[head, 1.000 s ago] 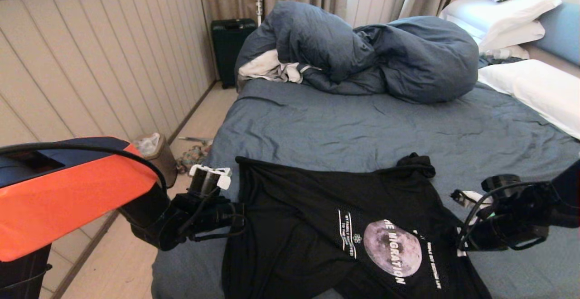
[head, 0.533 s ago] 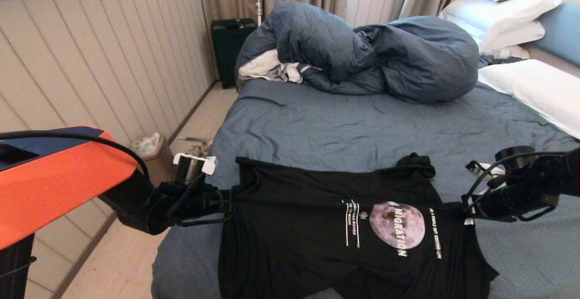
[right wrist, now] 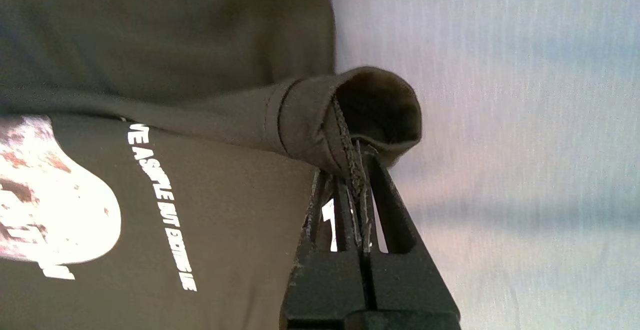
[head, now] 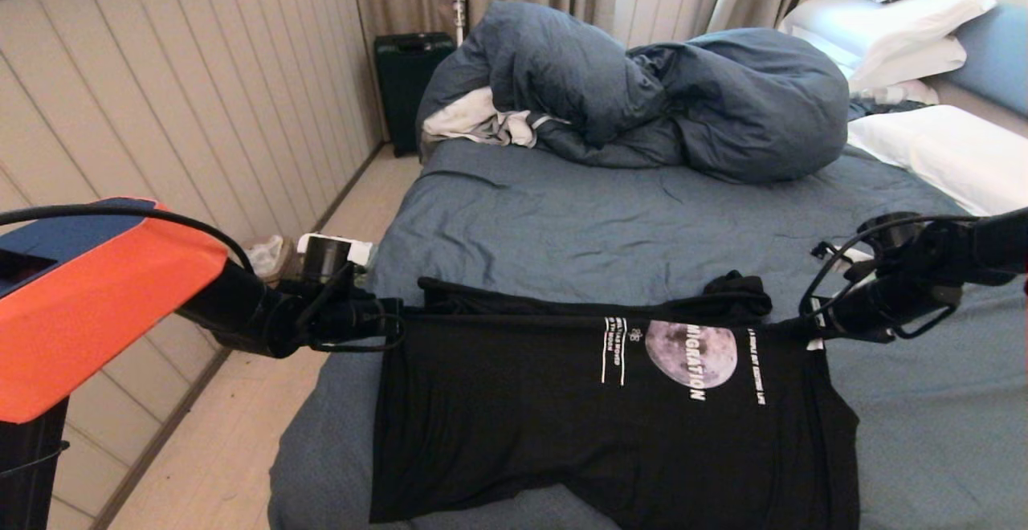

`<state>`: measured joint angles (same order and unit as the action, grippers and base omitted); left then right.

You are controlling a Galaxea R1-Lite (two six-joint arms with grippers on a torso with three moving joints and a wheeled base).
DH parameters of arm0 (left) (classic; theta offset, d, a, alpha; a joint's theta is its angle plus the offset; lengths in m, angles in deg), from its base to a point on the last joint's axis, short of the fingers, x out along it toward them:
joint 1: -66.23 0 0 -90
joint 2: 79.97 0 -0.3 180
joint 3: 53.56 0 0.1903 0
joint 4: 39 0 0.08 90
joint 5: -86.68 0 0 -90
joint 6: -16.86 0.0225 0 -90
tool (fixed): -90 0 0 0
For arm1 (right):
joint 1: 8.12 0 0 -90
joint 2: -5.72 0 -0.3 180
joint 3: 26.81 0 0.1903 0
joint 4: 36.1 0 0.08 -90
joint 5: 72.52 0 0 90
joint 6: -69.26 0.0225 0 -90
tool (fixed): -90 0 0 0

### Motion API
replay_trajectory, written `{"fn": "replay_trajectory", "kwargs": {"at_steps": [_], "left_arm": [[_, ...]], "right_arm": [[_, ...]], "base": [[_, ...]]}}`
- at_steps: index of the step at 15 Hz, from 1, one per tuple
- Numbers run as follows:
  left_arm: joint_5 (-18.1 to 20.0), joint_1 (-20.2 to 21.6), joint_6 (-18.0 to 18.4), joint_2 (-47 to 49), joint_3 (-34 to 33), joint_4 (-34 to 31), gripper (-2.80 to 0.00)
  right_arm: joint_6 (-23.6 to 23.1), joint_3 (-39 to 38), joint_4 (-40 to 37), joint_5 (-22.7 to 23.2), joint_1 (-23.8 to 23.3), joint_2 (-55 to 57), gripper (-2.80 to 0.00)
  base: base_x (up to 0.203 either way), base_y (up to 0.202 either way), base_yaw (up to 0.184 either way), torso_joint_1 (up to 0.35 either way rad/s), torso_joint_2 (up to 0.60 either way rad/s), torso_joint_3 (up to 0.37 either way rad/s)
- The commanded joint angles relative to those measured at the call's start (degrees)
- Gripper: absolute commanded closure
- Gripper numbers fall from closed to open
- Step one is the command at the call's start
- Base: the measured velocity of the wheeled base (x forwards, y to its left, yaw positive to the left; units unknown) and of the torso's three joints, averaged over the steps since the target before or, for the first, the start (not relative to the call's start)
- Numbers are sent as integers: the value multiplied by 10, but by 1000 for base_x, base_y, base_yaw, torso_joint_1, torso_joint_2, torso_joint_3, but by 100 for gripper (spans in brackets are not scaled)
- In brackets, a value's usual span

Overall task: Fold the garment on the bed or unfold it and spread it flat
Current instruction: Unford the black T-shirt

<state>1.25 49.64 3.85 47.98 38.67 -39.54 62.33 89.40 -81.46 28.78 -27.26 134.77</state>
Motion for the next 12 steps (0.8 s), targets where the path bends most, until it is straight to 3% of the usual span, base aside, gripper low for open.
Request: {"fn": "replay_trajectory", "kwargs": {"at_steps": [1,6,12], "left_arm": [[0,5,-1,22,44,-11,0],[4,17,-4,50,174,-84,0],[5,36,-5,92,251,-130,0]], "right_arm": [[16,62,-14,0,11,41,0],[119,195,-53,-1,44,96,0],[125,196,-8,-1,52,106,0]], "base": [[0,0,0,0,0,0],[0,0,0,0,0,0],[0,0,0,0,0,0]]}}
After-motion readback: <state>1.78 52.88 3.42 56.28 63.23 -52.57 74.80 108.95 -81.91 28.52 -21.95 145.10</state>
